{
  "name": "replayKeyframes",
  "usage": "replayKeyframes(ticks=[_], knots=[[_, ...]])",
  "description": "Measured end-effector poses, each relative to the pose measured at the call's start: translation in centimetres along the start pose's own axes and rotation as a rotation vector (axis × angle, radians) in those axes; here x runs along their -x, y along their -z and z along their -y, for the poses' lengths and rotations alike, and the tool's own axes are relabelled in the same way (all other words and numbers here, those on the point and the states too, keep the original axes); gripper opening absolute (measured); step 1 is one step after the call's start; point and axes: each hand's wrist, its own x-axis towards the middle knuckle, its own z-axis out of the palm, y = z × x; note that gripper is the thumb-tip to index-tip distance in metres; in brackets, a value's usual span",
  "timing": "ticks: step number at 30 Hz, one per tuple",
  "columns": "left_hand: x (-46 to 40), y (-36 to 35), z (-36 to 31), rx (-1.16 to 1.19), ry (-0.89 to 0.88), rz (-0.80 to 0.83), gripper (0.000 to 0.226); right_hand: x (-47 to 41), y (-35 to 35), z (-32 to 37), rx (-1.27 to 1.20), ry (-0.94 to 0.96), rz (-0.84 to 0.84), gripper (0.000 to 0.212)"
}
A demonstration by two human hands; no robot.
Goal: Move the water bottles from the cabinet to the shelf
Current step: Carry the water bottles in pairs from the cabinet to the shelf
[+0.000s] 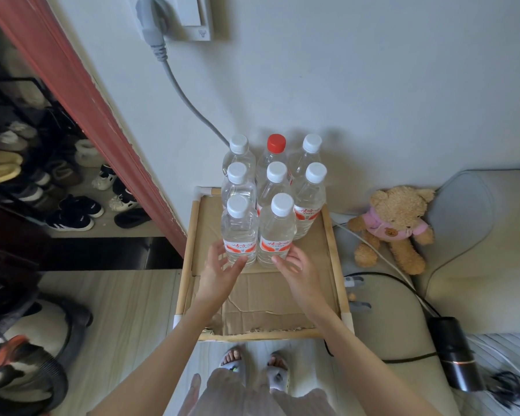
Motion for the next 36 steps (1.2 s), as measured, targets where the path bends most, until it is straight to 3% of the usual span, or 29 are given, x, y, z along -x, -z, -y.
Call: replayKeyframes(ticks=[4, 8, 11, 15, 19, 25, 32, 36], knots=[[0.1, -0.2, 0.5, 0.027, 0.015, 0.052, 0.055, 0.6, 0.3, -0.2, -0.104, -0.002, 0.053, 0.055], [1.0, 0.0, 1.2, -0.050, -0.013, 0.130, 0.065, 1.5, 1.2, -0.5, -0.120, 0.028, 0.133, 0.045], [3.2, -0.9, 0.7, -0.076, -0.042, 0.043, 0.061, 2.0, 2.1, -1.0, 0.019, 0.069, 0.261, 0.055], [7.8, -1.7, 1.4, -0.387, -0.052, -0.100, 0.073, 3.0, 3.1, -1.7, 0.272, 0.135, 0.419, 0.067], [13.3, 0.1, 3.3, -0.628, -0.093, -0.159, 0.077, 5.1, 2.1, -1.4, 0.546, 0.375, 0.674, 0.072], [23.2, 6.7, 3.7, -0.903, -0.024, -0.544, 0.072, 10.4, -4.8, 3.5, 0.878, 0.987, 0.891, 0.073], [43.1, 9.8, 10.3, -0.858, 0.379, -0.893, 0.065, 26.5, -14.3, 2.4, 0.979, 1.386, 1.196, 0.075], [57.3, 8.1, 15.4, -0.712, 0.647, -1.082, 0.067, 38.9, -17.9, -2.3, 0.942, 1.483, 1.411, 0.077]])
